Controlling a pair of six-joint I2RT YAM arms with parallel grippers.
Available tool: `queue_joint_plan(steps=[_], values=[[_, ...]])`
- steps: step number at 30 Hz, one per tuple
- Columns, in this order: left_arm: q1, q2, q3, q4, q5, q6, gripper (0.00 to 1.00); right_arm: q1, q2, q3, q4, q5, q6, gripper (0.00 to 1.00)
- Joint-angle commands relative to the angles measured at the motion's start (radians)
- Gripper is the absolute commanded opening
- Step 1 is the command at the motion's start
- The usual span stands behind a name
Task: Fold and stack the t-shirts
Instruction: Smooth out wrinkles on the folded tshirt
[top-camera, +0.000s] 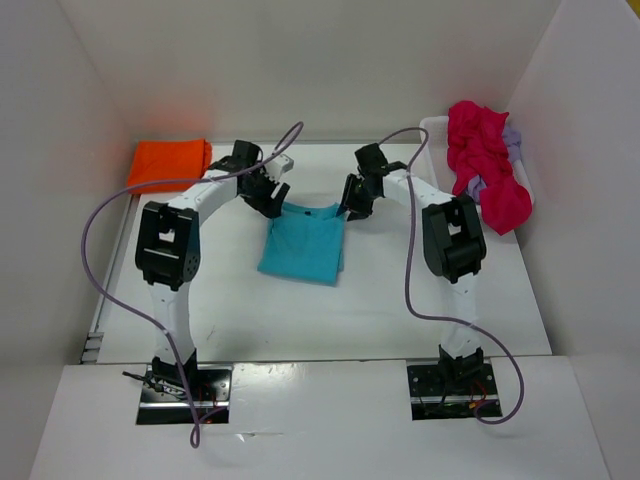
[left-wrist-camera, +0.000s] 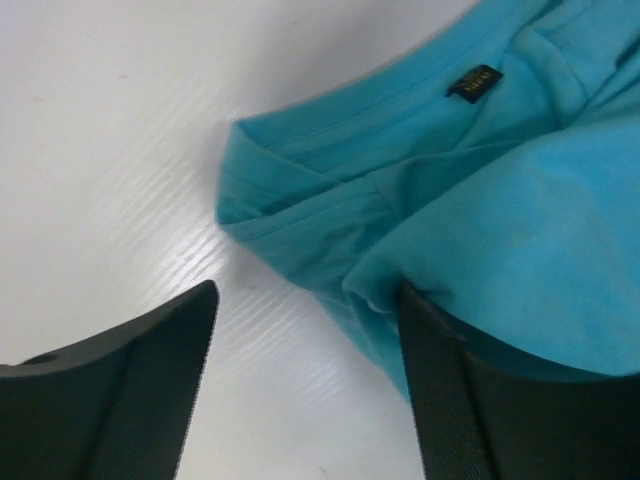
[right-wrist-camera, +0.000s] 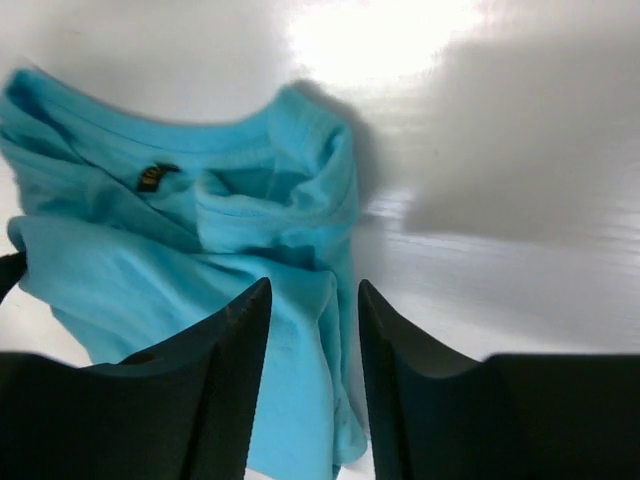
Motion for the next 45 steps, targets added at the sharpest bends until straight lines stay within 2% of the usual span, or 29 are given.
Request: queue_joint_plan(steps=[1, 3, 5, 7, 10, 11, 13, 14, 19, 22, 29, 33, 34, 37, 38, 39, 40, 41, 43, 45], values=[[0.054, -0.126, 0.030, 0.031, -0.023, -0.059, 0.84, 0.001, -0.068, 0.111, 0.012, 0.076, -0.065, 0.46], [0.100, -0.225, -0.010, 0.021, 0.007, -0.059, 0.90, 0.025, -0.079, 0.157, 0.000, 0.128, -0.109, 0.48], [0.133, -0.290, -0.039, -0.043, 0.076, -0.044, 0.90, 0.045, -0.068, 0.238, -0.044, 0.159, -0.140, 0.49], [0.158, -0.315, -0.105, -0.145, 0.205, 0.034, 0.89, 0.076, 0.002, 0.317, -0.081, 0.159, -0.189, 0.50], [0.147, -0.347, -0.203, -0.260, 0.328, 0.171, 0.82, 0.131, 0.128, 0.546, -0.200, 0.110, -0.272, 0.50], [0.135, -0.359, -0.286, -0.271, 0.338, 0.192, 0.77, 0.148, 0.231, 0.707, -0.286, 0.110, -0.293, 0.50], [0.111, -0.368, -0.358, -0.271, 0.368, 0.226, 0.72, 0.192, 0.342, 0.929, -0.371, 0.110, -0.327, 0.50], [0.097, -0.368, -0.386, -0.271, 0.385, 0.226, 0.72, 0.192, 0.367, 0.921, -0.342, 0.084, -0.327, 0.53], [0.088, -0.368, -0.504, -0.177, 0.417, 0.156, 0.73, 0.243, 0.443, 0.951, -0.342, -0.048, -0.338, 0.53], [0.088, -0.356, -0.536, -0.115, 0.405, 0.102, 0.74, 0.272, 0.466, 0.940, -0.342, -0.048, -0.358, 0.53], [0.088, -0.336, -0.570, -0.082, 0.414, 0.071, 0.74, 0.286, 0.495, 0.920, -0.362, -0.008, -0.358, 0.52], [0.078, -0.278, -0.570, -0.101, 0.439, 0.090, 0.61, 0.295, 0.504, 0.920, -0.362, -0.017, -0.358, 0.46], [0.078, -0.264, -0.570, -0.117, 0.439, 0.100, 0.54, 0.295, 0.504, 0.920, -0.362, -0.017, -0.349, 0.44], [0.066, -0.230, -0.561, -0.149, 0.448, 0.123, 0.45, 0.295, 0.513, 0.929, -0.362, -0.026, -0.349, 0.20], [0.057, -0.221, -0.552, -0.150, 0.448, 0.123, 0.39, 0.295, 0.513, 0.929, -0.362, -0.026, -0.349, 0.07], [0.057, -0.221, -0.552, -0.150, 0.457, 0.123, 0.35, 0.295, 0.513, 0.938, -0.362, -0.026, -0.349, 0.02], [0.046, -0.221, -0.552, -0.139, 0.457, 0.123, 0.32, 0.295, 0.513, 0.947, -0.362, -0.026, -0.340, 0.00], [0.046, -0.221, -0.552, -0.139, 0.457, 0.123, 0.19, 0.295, 0.513, 0.961, -0.351, -0.026, -0.329, 0.00], [0.046, -0.210, -0.552, -0.139, 0.457, 0.123, 0.05, 0.286, 0.522, 0.983, -0.342, -0.026, -0.300, 0.00], [0.046, -0.210, -0.552, -0.139, 0.457, 0.123, 0.00, 0.286, 0.535, 1.033, -0.331, -0.017, -0.271, 0.00]])
